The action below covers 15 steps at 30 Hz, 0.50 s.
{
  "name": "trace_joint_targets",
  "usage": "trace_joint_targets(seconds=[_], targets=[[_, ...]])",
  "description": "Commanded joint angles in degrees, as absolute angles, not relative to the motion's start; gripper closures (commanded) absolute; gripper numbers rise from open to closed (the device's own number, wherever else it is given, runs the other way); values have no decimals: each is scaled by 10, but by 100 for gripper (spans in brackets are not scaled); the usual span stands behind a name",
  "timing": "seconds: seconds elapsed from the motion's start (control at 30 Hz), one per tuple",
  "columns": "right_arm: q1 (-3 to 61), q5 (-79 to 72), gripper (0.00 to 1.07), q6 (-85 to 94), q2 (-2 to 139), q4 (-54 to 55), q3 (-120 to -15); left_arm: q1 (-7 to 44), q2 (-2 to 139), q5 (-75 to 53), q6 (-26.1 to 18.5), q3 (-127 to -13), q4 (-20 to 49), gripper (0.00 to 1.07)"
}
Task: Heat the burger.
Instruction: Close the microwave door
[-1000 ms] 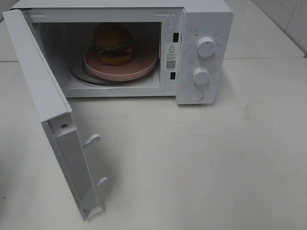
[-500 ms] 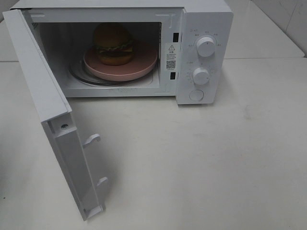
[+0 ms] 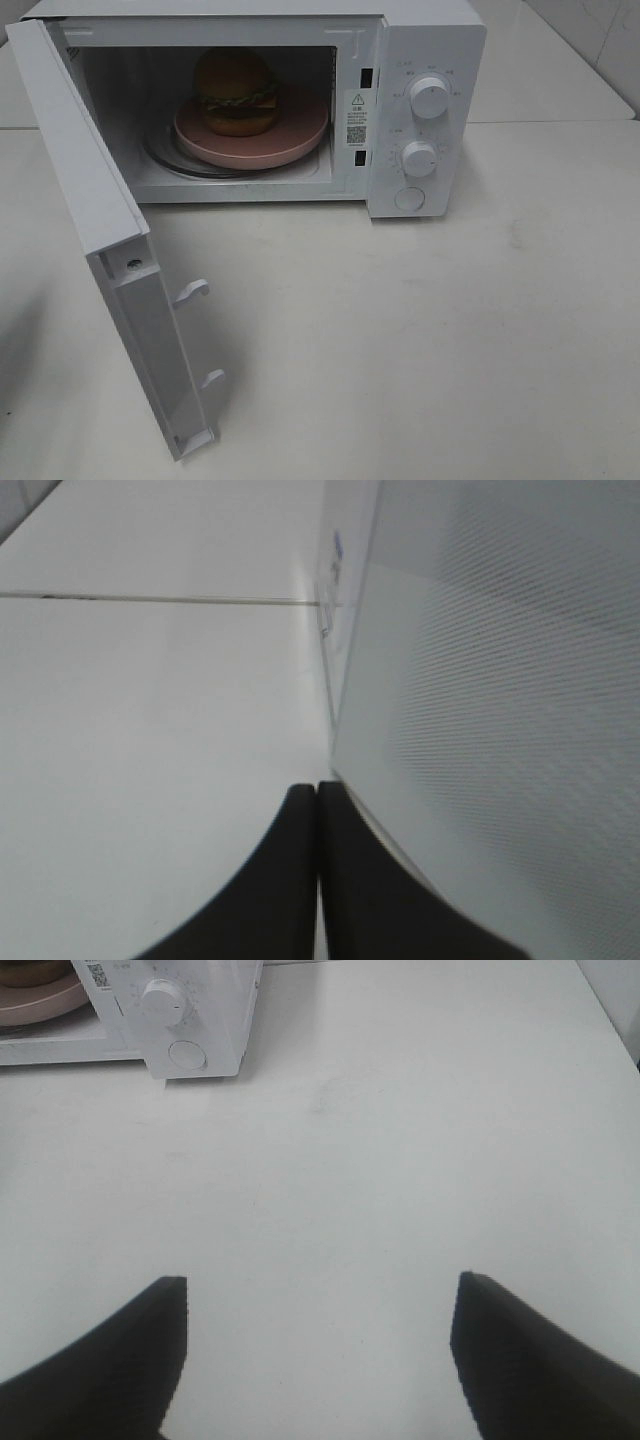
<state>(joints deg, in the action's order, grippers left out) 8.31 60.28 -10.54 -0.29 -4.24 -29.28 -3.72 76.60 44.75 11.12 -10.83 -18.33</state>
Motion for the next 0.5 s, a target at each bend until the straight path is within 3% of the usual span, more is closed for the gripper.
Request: trace_joint_targets(seconds=[0.03, 0.27, 0.5], targets=[[81, 596, 35, -105, -18, -42, -292, -34, 788, 498, 130, -112, -211, 107], [81, 596, 35, -105, -18, -42, -292, -3, 815, 496, 128, -132, -210, 107], [81, 596, 35, -105, -18, -42, -292, 93, 854, 492, 119, -193, -176, 107]])
